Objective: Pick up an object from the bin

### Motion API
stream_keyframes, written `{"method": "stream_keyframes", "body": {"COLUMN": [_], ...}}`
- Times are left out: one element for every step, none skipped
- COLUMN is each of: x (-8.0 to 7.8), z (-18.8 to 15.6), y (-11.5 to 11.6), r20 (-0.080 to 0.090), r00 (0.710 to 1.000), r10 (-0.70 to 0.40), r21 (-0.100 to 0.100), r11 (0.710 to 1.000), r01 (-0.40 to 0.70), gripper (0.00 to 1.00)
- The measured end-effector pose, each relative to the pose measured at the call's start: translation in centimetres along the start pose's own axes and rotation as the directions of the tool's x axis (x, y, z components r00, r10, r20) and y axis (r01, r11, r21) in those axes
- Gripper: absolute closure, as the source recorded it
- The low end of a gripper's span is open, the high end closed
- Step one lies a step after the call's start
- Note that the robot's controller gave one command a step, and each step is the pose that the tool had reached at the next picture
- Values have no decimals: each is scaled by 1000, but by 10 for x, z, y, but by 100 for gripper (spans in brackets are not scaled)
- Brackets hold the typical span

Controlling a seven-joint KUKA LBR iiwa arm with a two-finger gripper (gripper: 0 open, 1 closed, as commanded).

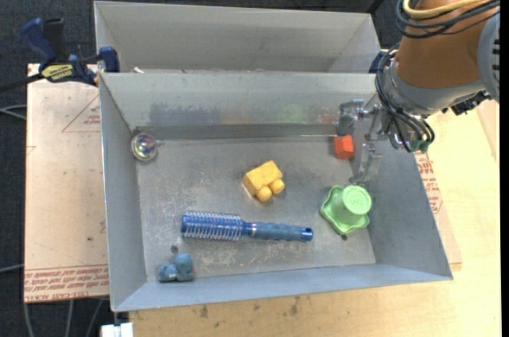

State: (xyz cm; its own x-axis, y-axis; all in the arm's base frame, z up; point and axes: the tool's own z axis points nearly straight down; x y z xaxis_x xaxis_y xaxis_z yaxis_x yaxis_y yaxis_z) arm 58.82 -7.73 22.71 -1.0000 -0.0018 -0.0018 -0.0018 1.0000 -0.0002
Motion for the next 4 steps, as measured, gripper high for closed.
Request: {"method": "stream_keyframes", "body": {"x": [62, 28, 26, 45], "z": [117, 157, 154, 5], "y": [-28, -43, -43, -28], "r20": [-6, 2, 5, 3], "r00": [937, 862, 863, 382], "r10": [-348, -506, -506, -924], "r21": [-4, -1, 2, 4], "r11": [937, 862, 863, 382], "r01": [348, 506, 506, 924], "gripper": [0, 0, 100, 100]}}
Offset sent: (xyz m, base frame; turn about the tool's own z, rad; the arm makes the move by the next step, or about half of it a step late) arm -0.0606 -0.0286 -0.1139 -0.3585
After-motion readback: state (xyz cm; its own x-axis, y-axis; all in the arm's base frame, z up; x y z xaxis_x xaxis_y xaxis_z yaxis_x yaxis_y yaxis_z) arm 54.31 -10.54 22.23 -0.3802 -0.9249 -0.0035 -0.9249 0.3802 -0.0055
